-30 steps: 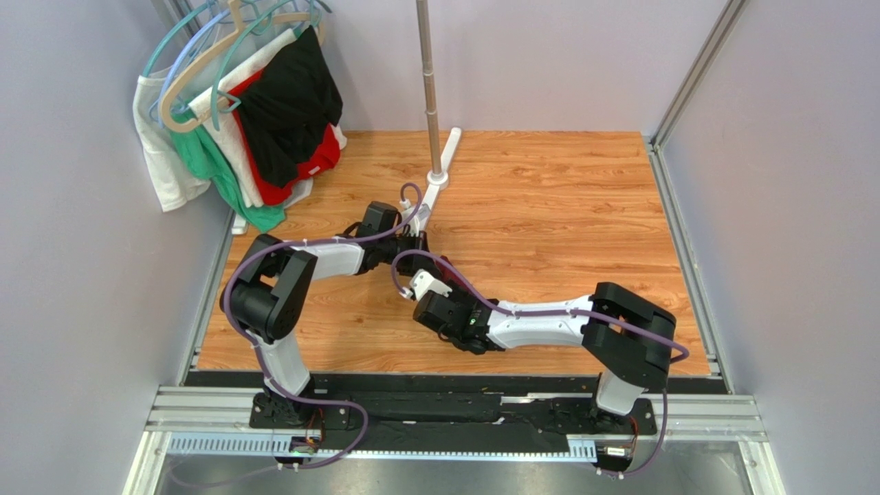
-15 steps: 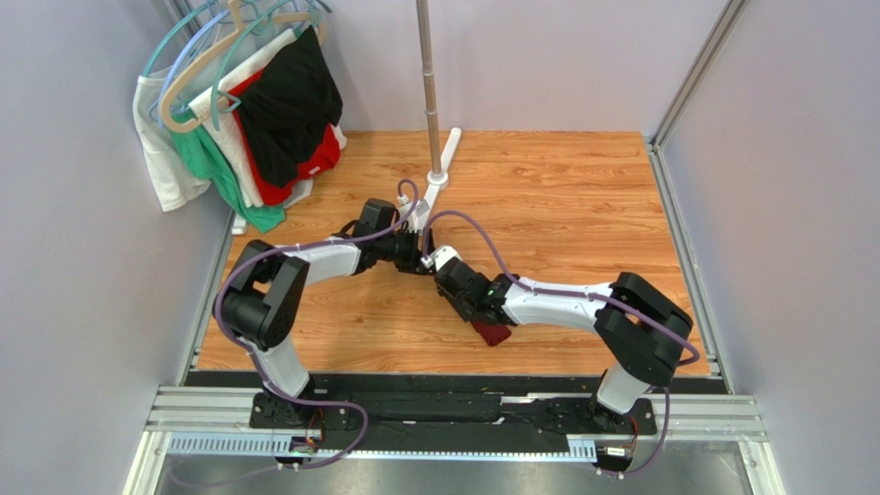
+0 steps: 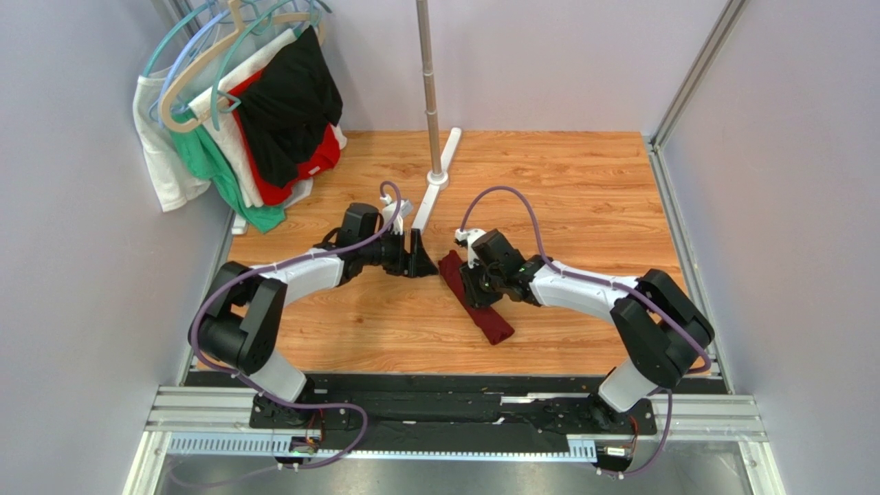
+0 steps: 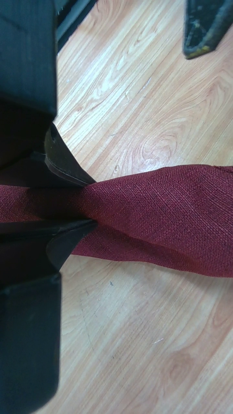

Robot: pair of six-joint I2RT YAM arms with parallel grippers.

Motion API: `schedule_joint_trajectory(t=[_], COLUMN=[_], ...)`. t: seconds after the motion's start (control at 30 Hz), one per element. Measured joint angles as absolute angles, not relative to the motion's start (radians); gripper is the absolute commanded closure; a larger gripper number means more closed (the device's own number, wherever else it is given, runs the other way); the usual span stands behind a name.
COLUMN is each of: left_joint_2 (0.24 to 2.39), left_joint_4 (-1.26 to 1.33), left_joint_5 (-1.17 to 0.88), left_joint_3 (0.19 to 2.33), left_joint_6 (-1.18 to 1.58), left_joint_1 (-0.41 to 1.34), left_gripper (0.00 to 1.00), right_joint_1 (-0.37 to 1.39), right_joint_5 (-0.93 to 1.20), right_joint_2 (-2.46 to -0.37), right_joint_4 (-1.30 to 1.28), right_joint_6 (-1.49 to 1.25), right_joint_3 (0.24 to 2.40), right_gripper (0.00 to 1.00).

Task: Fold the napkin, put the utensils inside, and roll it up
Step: Roll the napkin at the center of the board.

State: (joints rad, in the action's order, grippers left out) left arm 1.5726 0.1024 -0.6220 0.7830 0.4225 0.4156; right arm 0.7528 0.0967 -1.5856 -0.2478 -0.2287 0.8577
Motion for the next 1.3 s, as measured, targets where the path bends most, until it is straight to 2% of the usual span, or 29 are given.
schedule_joint_trajectory(t=[0.3,0.5,0.9,1.13,1.3], left_joint_2=[1.59,1.665,1.789,1.835,1.863], left_joint_4=[0.216,0.331,0.471,0.507,0.536], left_joint_5=[-0.656,-0.662,-0.664,-0.662,-0.663], left_joint_3=[0.748,0.747,0.758,0.794,0.816], left_joint_6=[0.464,0.497,0.523,0.53,0.539], left_joint_1=[0.427,0.448,0.449,0.452,0.456], left_gripper=[0.26,0.23,0.22,0.25,0.35], right_joint_1=[0.653,0.595,0.522,0.5,0.494], right_joint_5=[0.266,0.365,0.508,0.545,0.557], right_joint_2=[-1.579,-1.588,-1.636,-1.652,-1.656], right_joint_4=[-0.181,-0.157,-0.113,-0.106,-0.104], right_joint_6=[-0.267,-0.278,-0.289,-0.289,-0.288], right_joint_3=[0.814,0.804,0.804,0.803,0.803], right_gripper=[0.71,0.72,0.71,0.71,0.71])
